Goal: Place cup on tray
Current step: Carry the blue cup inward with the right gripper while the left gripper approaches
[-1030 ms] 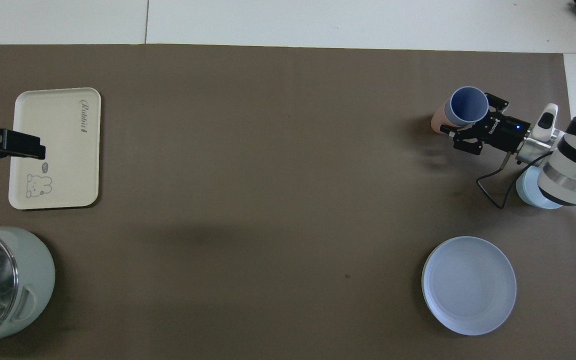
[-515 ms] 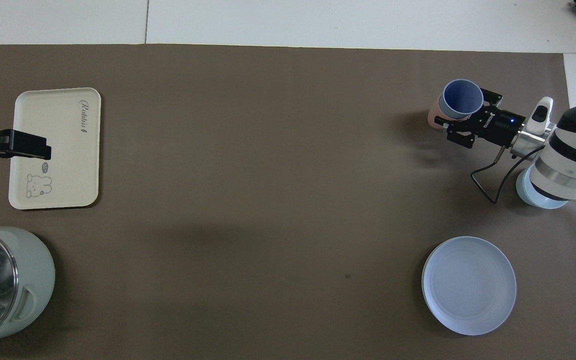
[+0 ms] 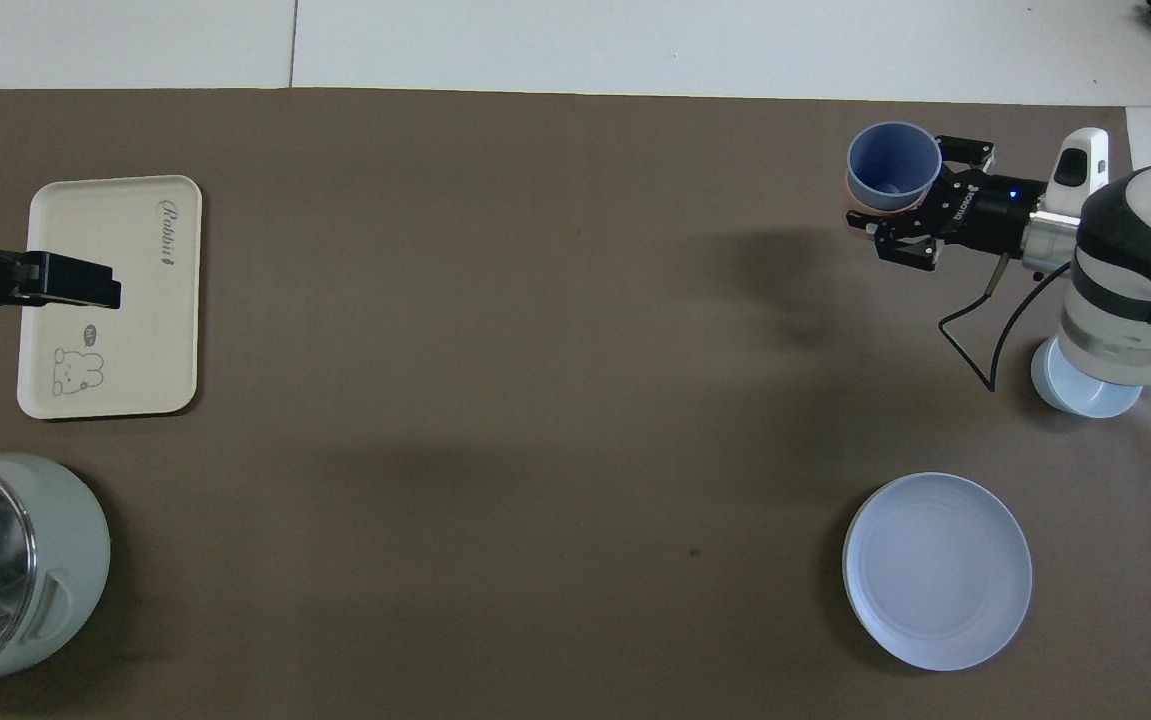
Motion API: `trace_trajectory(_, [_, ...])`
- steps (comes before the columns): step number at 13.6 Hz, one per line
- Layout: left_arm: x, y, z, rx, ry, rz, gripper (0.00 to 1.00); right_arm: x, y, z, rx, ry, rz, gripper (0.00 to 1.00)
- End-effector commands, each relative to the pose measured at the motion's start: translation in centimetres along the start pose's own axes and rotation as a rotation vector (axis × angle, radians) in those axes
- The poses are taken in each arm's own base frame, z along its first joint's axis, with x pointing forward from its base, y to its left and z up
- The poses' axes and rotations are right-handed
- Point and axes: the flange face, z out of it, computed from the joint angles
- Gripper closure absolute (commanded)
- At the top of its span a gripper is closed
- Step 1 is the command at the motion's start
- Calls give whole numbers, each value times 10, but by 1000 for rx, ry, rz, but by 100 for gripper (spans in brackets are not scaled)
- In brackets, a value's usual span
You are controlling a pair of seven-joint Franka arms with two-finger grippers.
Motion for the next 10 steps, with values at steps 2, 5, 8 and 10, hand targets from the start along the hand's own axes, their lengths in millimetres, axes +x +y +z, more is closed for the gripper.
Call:
trace_trajectory(2, [-6,50,9,-179,5,-101,0,56,-54,26,24,-154,-42,100])
trace_trajectory(5, [-6,97,35,-312,-1,-129,0,95,-88,38,-9,-307,-63,100])
trace_trajectory(8, [17,137,70,-557,31,-229,5,127,-129,62,-29,-366,-79,100])
trace_trajectory(10, [26,171,93,-642,46,-262,5,150,-148,70,-44,-370,-106,100])
